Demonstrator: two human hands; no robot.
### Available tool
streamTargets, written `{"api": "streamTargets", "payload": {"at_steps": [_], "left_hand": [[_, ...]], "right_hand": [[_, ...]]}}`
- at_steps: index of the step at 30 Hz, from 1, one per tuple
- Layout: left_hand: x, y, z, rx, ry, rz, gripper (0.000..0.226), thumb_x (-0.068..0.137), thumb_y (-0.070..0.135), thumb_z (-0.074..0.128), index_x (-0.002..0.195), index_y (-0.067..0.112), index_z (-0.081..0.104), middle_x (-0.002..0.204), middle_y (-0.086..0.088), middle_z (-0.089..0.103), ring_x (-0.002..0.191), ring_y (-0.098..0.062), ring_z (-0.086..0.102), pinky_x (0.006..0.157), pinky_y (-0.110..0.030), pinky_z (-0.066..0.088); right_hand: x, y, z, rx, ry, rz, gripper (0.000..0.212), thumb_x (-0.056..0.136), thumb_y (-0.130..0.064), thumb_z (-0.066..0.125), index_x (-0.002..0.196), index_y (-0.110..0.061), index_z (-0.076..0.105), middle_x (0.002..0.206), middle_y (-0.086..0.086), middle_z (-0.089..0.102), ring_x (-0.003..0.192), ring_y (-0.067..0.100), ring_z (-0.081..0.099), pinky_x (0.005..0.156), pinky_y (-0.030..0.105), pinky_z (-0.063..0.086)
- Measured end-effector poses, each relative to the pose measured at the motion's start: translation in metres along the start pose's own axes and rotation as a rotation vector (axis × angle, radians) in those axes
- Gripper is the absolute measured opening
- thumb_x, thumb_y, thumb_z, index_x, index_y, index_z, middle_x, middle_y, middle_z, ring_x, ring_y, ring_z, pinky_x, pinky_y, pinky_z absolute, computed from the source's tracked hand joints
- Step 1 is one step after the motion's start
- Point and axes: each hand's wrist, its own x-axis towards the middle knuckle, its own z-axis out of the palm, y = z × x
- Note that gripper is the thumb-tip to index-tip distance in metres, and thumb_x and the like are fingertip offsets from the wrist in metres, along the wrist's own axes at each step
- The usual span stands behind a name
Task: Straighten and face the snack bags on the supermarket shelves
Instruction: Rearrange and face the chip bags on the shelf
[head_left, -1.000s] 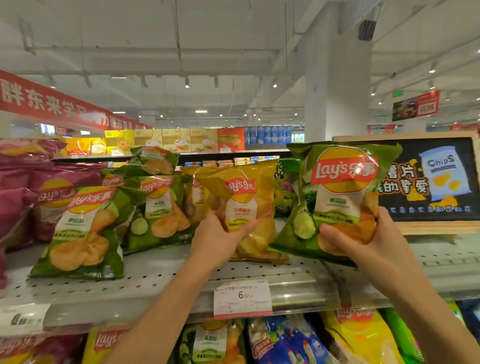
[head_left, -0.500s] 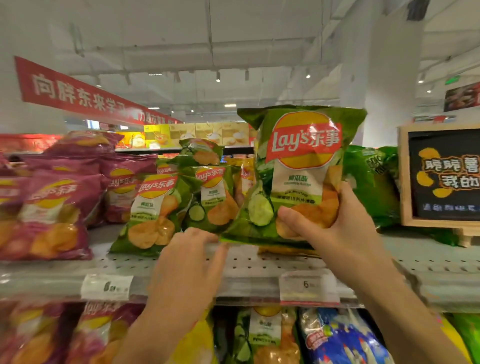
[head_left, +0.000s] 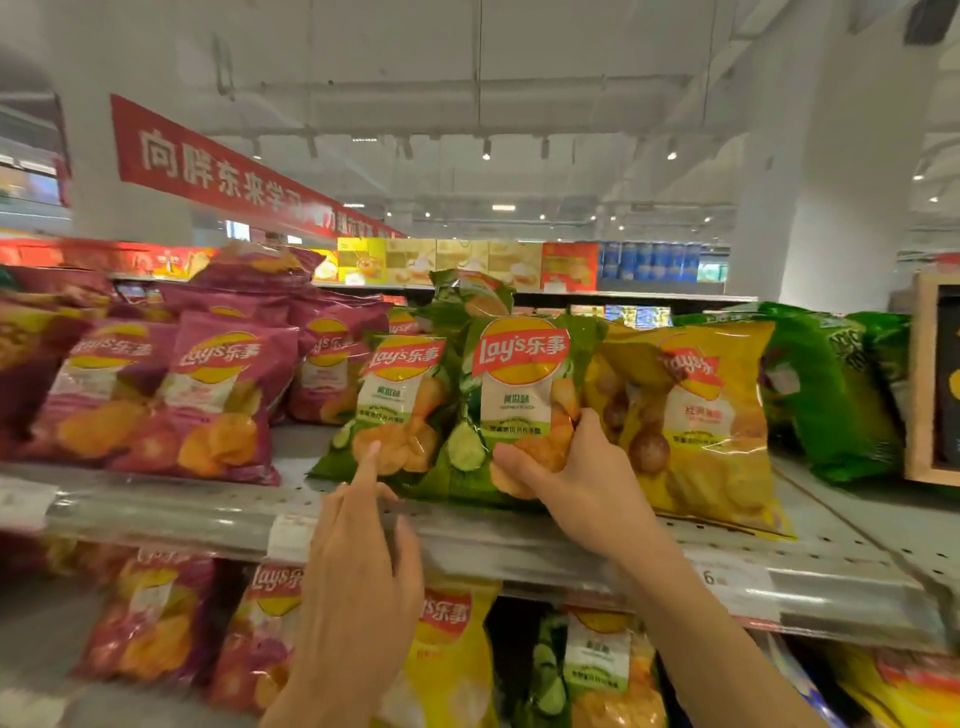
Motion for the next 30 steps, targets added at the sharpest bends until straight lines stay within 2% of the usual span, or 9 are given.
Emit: {"api": "streamTargets", "payload": {"at_steps": [2, 5, 8, 12, 14, 17, 19, 24, 30], "left_hand": [[0.0, -0.001, 0.001, -0.001, 0.023, -0.004, 0.061, 0.089, 0.012, 0.063, 0.145, 0.019, 0.038, 0.099, 0.01, 0.051, 0.082, -0.005, 0.052, 0.069, -0.026, 0.047], [-0.005, -0.004, 0.006, 0.071, 0.069, 0.074, 0.04, 0.084, 0.003, 0.068, 0.122, 0.009, 0.057, 0.102, 0.005, 0.052, 0.098, -0.018, 0.052, 0.086, -0.047, 0.053], [-0.006, 0.002, 0.012, 0.126, 0.091, 0.052, 0.032, 0.081, 0.003, 0.072, 0.112, 0.008, 0.062, 0.109, -0.004, 0.055, 0.108, -0.026, 0.049, 0.091, -0.045, 0.047], [-0.012, 0.042, 0.023, 0.07, 0.147, 0.061, 0.02, 0.088, 0.017, 0.065, 0.107, 0.011, 0.065, 0.12, -0.009, 0.049, 0.118, -0.031, 0.043, 0.098, -0.034, 0.034], [-0.018, 0.075, 0.034, -0.027, 0.109, 0.091, 0.017, 0.092, 0.02, 0.06, 0.109, 0.015, 0.062, 0.116, 0.0, 0.051, 0.115, -0.021, 0.043, 0.097, -0.021, 0.027], [-0.033, 0.136, 0.062, -0.155, 0.005, 0.09, 0.018, 0.092, 0.022, 0.061, 0.11, 0.023, 0.059, 0.108, 0.011, 0.052, 0.107, -0.007, 0.045, 0.093, -0.02, 0.032], [-0.046, 0.183, 0.087, -0.243, -0.062, 0.057, 0.016, 0.093, 0.027, 0.059, 0.109, 0.026, 0.06, 0.106, 0.013, 0.055, 0.103, -0.004, 0.049, 0.089, -0.023, 0.036], [-0.092, 0.313, 0.157, -0.402, -0.184, 0.066, 0.007, 0.092, 0.023, 0.063, 0.097, 0.028, 0.063, 0.095, 0.014, 0.063, 0.095, -0.008, 0.057, 0.081, -0.023, 0.041], [-0.144, 0.454, 0.235, -0.583, -0.344, 0.041, 0.006, 0.093, 0.022, 0.064, 0.095, 0.025, 0.068, 0.093, 0.011, 0.069, 0.093, -0.011, 0.063, 0.09, -0.042, 0.05]], "right_hand": [[0.003, 0.001, -0.001, -0.039, -0.034, 0.008, 0.071, 0.078, -0.065, 0.073, 0.121, -0.019, 0.041, 0.122, 0.001, 0.063, 0.111, 0.025, 0.063, 0.093, 0.046, 0.055], [0.003, 0.001, -0.002, -0.092, -0.122, 0.056, 0.088, 0.077, -0.073, 0.069, 0.135, -0.014, 0.042, 0.131, 0.005, 0.061, 0.119, 0.026, 0.059, 0.097, 0.045, 0.053], [-0.004, 0.002, -0.009, -0.164, -0.114, 0.021, 0.092, 0.075, -0.08, 0.063, 0.136, -0.014, 0.046, 0.126, 0.005, 0.063, 0.114, 0.026, 0.061, 0.096, 0.046, 0.053], [-0.031, 0.018, -0.041, -0.152, 0.089, -0.104, 0.066, 0.085, -0.072, 0.059, 0.122, -0.018, 0.066, 0.105, -0.004, 0.071, 0.093, 0.01, 0.063, 0.087, 0.038, 0.057], [-0.048, 0.036, -0.072, -0.026, 0.155, -0.126, 0.051, 0.088, -0.062, 0.064, 0.118, -0.022, 0.072, 0.098, -0.011, 0.073, 0.091, 0.002, 0.066, 0.085, 0.03, 0.057], [-0.076, 0.079, -0.13, 0.125, 0.238, -0.097, 0.028, 0.089, -0.048, 0.069, 0.102, -0.024, 0.078, 0.086, -0.015, 0.075, 0.081, -0.005, 0.068, 0.075, 0.014, 0.054], [-0.097, 0.116, -0.175, 0.183, 0.285, -0.047, 0.02, 0.089, -0.041, 0.071, 0.094, -0.024, 0.078, 0.081, -0.012, 0.076, 0.079, -0.002, 0.069, 0.075, 0.019, 0.055], [-0.155, 0.222, -0.299, 0.237, 0.33, 0.117, 0.02, 0.092, -0.036, 0.072, 0.084, -0.018, 0.075, 0.078, 0.0, 0.077, 0.08, 0.02, 0.074, 0.085, 0.054, 0.058], [-0.213, 0.32, -0.437, 0.25, 0.423, 0.265, 0.02, 0.092, -0.024, 0.072, 0.074, -0.016, 0.073, 0.073, 0.006, 0.077, 0.071, 0.023, 0.073, 0.074, 0.047, 0.058]]}}
